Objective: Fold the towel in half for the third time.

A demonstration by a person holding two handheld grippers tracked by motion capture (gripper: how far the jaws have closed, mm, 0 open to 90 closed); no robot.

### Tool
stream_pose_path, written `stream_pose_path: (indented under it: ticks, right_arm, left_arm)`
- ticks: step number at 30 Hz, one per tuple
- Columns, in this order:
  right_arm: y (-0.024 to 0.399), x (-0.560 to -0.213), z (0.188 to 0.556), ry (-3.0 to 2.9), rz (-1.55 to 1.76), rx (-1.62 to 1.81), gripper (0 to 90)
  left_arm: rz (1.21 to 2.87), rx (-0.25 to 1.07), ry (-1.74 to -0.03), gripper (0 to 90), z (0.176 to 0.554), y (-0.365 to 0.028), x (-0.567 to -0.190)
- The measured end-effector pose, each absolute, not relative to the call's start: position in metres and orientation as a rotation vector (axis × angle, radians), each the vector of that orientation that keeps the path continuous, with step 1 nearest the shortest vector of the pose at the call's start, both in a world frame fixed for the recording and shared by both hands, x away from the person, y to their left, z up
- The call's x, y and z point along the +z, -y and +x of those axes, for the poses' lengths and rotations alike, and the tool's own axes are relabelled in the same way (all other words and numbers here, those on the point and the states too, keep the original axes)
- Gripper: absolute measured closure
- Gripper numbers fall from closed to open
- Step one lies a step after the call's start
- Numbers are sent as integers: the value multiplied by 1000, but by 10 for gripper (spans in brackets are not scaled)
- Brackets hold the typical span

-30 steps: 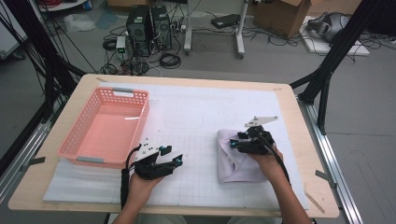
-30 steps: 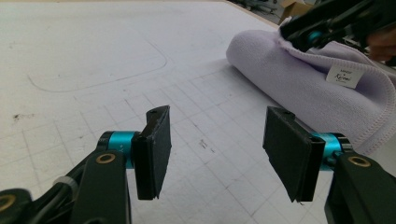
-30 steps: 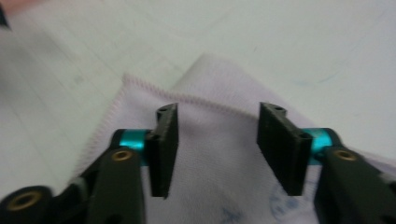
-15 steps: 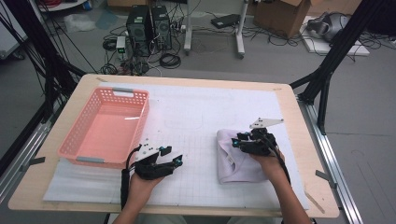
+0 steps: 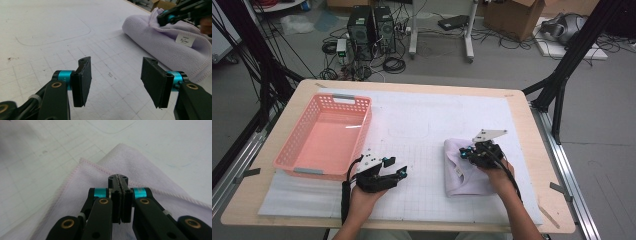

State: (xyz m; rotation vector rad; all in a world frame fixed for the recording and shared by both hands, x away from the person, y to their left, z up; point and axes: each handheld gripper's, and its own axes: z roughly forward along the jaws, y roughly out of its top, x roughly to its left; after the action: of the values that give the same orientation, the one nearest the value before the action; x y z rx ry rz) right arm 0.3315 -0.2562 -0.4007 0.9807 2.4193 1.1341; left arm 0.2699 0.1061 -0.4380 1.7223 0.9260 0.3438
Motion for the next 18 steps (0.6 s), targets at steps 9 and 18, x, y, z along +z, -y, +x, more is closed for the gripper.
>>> stream_pose_path:
  ticks: [9, 18]
  right_arm:
    - [321, -397, 291, -2266, 1056, 1257, 900]
    - [375, -396, 258, -2126, 1243, 1276, 770]
  left_arm:
    - [1715, 347, -926, 420, 270, -107, -438]
    - [1719, 349, -922, 419, 270, -105, -438]
